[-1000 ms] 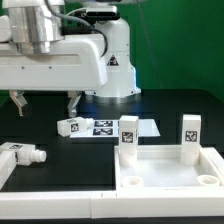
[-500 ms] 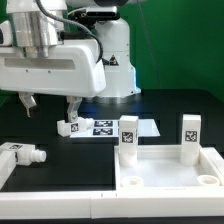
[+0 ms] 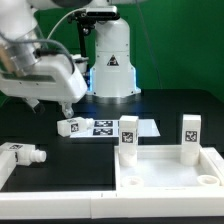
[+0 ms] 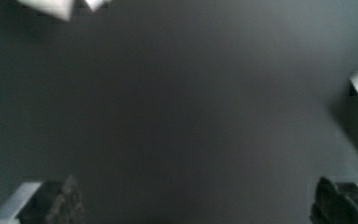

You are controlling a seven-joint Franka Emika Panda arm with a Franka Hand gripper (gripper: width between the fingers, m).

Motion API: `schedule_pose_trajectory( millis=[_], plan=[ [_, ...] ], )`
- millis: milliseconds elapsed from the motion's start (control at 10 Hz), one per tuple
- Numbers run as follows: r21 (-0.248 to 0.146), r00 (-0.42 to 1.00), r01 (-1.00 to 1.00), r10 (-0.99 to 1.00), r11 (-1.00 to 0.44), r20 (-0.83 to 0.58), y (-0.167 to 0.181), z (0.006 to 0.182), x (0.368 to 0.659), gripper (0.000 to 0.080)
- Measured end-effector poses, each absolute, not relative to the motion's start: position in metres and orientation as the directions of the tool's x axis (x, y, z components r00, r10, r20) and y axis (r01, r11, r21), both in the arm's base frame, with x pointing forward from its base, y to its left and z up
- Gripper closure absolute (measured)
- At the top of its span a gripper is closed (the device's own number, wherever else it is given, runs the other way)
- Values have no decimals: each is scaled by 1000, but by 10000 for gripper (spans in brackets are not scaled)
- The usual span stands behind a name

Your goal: Assemble square table

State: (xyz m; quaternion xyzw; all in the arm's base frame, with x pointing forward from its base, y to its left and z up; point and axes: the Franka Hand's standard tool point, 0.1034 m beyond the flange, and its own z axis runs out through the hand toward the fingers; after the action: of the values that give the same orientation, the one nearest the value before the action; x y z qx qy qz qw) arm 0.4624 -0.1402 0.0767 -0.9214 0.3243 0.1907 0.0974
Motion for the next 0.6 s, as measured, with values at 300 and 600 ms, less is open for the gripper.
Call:
schedule_pose_trajectory(
  millis=[300,600],
  plan=[
    [-54,637,-637,-486,-769,-598,-139,73,453,150],
    [-29,422,-714,-398,-699,-814,-146,47,404,150]
  ],
)
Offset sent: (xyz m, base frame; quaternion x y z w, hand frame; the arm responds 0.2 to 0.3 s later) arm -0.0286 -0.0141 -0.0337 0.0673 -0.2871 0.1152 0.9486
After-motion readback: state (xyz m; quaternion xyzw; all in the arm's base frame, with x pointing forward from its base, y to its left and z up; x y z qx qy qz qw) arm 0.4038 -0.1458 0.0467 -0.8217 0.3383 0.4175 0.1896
